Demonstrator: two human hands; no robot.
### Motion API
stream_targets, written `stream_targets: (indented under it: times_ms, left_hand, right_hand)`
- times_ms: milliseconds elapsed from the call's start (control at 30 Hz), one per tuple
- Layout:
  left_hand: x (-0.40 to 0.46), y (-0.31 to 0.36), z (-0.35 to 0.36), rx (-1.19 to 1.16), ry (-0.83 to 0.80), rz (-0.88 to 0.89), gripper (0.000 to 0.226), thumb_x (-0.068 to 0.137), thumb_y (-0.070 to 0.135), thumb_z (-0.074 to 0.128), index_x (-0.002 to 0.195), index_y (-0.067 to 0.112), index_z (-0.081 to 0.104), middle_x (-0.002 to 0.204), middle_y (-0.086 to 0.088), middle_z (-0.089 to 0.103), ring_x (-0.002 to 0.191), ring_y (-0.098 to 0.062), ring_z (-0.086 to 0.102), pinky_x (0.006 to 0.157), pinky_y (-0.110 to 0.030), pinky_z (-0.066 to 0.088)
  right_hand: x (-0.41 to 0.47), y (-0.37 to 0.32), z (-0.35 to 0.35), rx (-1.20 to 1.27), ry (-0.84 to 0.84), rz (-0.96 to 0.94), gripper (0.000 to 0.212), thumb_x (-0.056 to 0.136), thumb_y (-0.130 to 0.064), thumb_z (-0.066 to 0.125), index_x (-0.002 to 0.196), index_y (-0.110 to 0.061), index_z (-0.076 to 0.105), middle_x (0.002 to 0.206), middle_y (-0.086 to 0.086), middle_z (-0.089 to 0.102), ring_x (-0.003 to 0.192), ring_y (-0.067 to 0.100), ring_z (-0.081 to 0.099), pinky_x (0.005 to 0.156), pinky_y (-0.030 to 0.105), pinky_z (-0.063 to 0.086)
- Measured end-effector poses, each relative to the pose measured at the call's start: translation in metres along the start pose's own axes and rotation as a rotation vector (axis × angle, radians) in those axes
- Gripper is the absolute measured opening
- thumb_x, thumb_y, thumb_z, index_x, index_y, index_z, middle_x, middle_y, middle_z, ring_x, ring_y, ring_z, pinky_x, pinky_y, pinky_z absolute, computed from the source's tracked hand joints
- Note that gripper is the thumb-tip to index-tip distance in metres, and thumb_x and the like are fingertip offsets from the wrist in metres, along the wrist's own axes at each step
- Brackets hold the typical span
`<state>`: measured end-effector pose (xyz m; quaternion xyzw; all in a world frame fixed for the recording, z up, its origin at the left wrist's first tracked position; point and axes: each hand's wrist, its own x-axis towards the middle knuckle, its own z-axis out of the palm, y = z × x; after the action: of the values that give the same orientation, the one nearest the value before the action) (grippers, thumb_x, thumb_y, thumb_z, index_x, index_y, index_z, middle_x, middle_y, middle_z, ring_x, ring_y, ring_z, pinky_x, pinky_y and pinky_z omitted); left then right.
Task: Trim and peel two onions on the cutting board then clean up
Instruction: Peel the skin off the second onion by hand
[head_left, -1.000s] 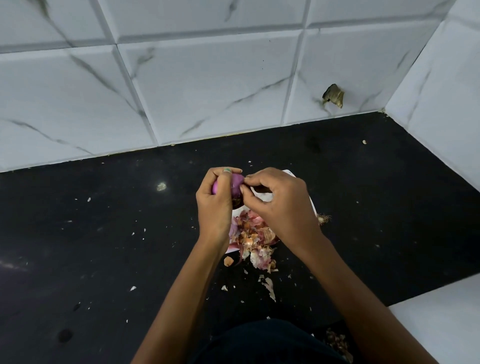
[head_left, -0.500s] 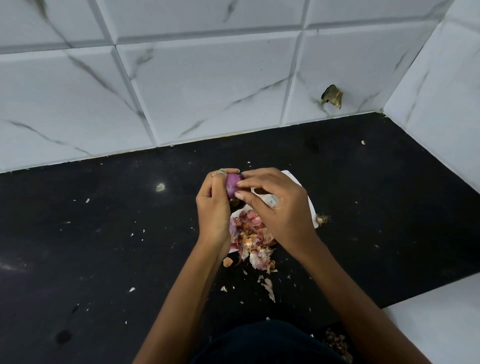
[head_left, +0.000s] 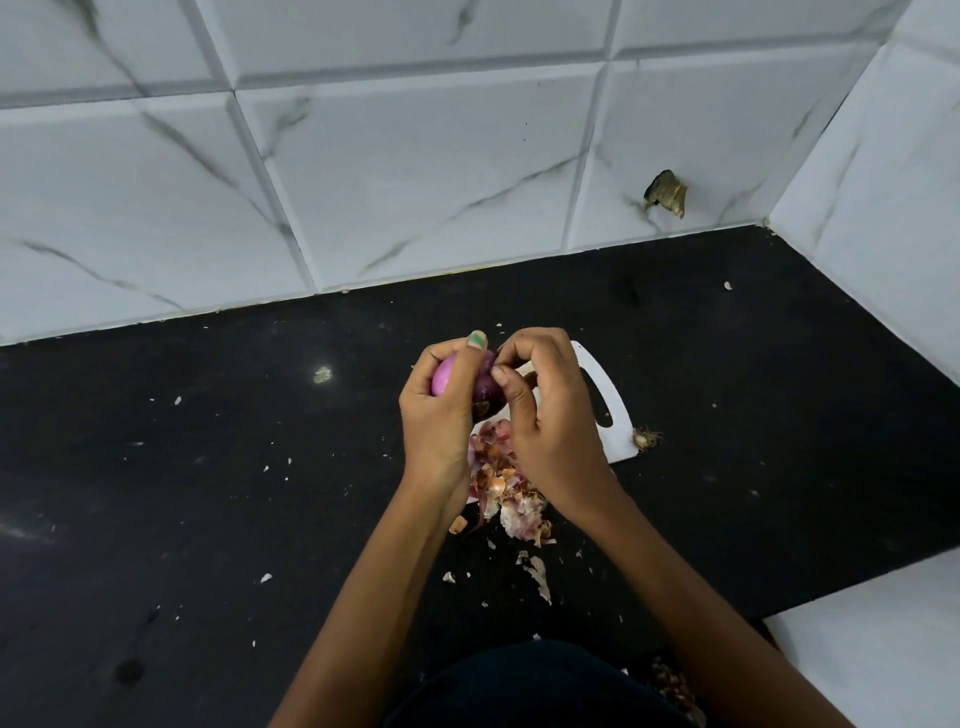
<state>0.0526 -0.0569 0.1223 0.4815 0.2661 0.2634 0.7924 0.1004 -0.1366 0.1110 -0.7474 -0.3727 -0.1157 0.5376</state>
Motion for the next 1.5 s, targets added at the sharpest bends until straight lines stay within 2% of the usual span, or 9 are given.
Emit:
stream_targets:
  times_ms: [267,467,567,767,900,1067,1167,1333,1500]
  left_hand:
    - [-0.001,0.003,0.000,-0.087,-0.020,-0.156,0.022,0.075,0.039,0.068,0.085,0.020,0.066,0.099,-0.006,0.063,0.081,-0.014,0.060,0.061,-0.025,0.054]
    - [-0.002,0.004,-0.008,-0.212,-0.129,-0.237,0.010,0.085,0.026,0.058,0.085,0.018,0.065,0.084,0.001,0.067,0.079,-0.014,0.060,0.064,-0.026,0.051]
    - [-0.001,0.005,-0.011,-0.286,-0.138,-0.266,0.017,0.074,0.030,0.062,0.085,0.016,0.065,0.083,0.000,0.064,0.079,-0.018,0.059,0.064,-0.030,0.050]
    - [0.001,0.006,-0.013,-0.362,-0.143,-0.358,0.026,0.076,0.039,0.064,0.085,0.015,0.062,0.079,-0.001,0.057,0.068,-0.017,0.054,0.049,-0.027,0.049]
    - [-0.001,0.008,-0.012,-0.369,-0.124,-0.373,0.029,0.073,0.047,0.067,0.072,0.018,0.062,0.070,0.000,0.053,0.063,-0.014,0.052,0.049,-0.025,0.050]
    - [0.001,0.010,-0.013,-0.370,-0.085,-0.391,0.036,0.073,0.055,0.065,0.072,0.019,0.061,0.068,0.002,0.055,0.063,-0.012,0.053,0.051,-0.022,0.049]
    - [0.003,0.008,-0.014,-0.283,-0.082,-0.395,0.043,0.080,0.059,0.058,0.086,0.017,0.064,0.078,-0.002,0.064,0.068,-0.013,0.059,0.061,-0.026,0.053]
    - [0.005,0.011,-0.018,-0.213,-0.194,-0.342,0.050,0.097,0.032,0.029,0.121,0.000,0.059,0.109,-0.019,0.065,0.094,-0.027,0.064,0.080,-0.037,0.055]
    - [0.011,0.013,-0.029,-0.094,-0.358,-0.281,0.052,0.090,0.020,0.031,0.135,0.010,0.055,0.135,-0.015,0.058,0.120,-0.030,0.057,0.087,-0.040,0.055]
  right_hand:
    - [0.005,-0.003,-0.007,0.337,0.071,0.430,0.009,0.099,-0.018,0.046,0.096,-0.022,0.053,0.087,-0.005,0.062,0.086,0.011,0.064,0.077,0.029,0.055]
    - [0.014,-0.002,-0.013,0.683,0.180,0.725,0.009,0.098,-0.008,0.048,0.101,-0.007,0.056,0.080,0.004,0.067,0.073,0.011,0.068,0.067,0.023,0.056]
    - [0.011,0.005,-0.016,0.532,0.183,0.694,0.010,0.094,-0.006,0.055,0.102,-0.004,0.060,0.083,0.005,0.068,0.073,0.008,0.068,0.064,0.020,0.054]
    - [0.009,0.019,-0.022,0.031,-0.134,0.504,0.017,0.095,-0.018,0.056,0.101,-0.011,0.069,0.094,-0.001,0.068,0.091,0.010,0.064,0.077,0.022,0.050]
    - [0.011,0.014,-0.024,0.000,-0.090,0.374,0.013,0.094,-0.010,0.053,0.101,-0.014,0.064,0.080,-0.011,0.062,0.075,0.002,0.061,0.064,0.011,0.046]
    - [0.017,0.005,-0.028,0.129,-0.130,0.408,0.024,0.099,-0.016,0.044,0.084,-0.012,0.063,0.078,-0.005,0.063,0.075,0.010,0.061,0.068,0.026,0.049]
    - [0.017,0.001,-0.032,0.157,-0.273,0.383,0.031,0.098,-0.037,0.046,0.090,-0.015,0.066,0.080,-0.001,0.065,0.076,0.012,0.062,0.067,0.029,0.049]
    - [0.012,0.004,-0.026,0.159,-0.391,0.309,0.029,0.091,-0.028,0.062,0.120,-0.028,0.057,0.115,-0.013,0.057,0.107,0.002,0.056,0.085,0.020,0.050]
    - [0.019,0.000,-0.028,0.489,-0.246,0.775,0.026,0.090,-0.022,0.063,0.116,-0.016,0.063,0.105,0.005,0.066,0.088,0.017,0.069,0.068,0.028,0.058]
